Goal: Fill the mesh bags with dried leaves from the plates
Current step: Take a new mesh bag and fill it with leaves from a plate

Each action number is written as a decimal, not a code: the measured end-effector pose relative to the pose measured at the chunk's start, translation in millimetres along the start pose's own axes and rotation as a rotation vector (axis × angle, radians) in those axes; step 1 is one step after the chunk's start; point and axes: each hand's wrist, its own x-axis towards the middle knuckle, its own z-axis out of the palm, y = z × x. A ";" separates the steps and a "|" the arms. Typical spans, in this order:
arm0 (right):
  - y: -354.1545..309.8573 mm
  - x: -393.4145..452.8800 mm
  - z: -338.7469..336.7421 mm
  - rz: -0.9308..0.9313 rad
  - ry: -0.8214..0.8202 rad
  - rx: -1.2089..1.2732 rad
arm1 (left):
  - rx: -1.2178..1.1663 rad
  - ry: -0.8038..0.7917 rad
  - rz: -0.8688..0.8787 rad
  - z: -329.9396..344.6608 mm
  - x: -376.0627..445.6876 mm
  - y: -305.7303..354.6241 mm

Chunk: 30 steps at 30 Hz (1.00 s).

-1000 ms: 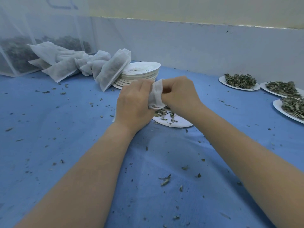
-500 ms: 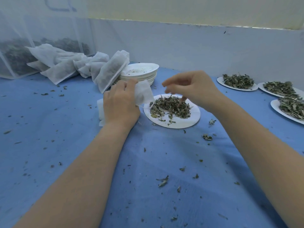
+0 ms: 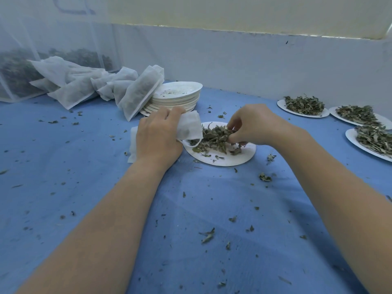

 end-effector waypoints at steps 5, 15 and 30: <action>6.1 -3.7 -12.4 -0.018 0.151 0.099 | 0.006 -0.001 -0.011 0.1 -0.2 -0.3; 3.0 0.8 -18.5 -0.182 0.408 0.049 | 0.001 -0.003 -0.034 1.1 -0.4 0.6; -23.9 -3.5 8.3 -0.316 0.207 0.269 | -0.022 0.042 0.073 2.5 0.4 9.9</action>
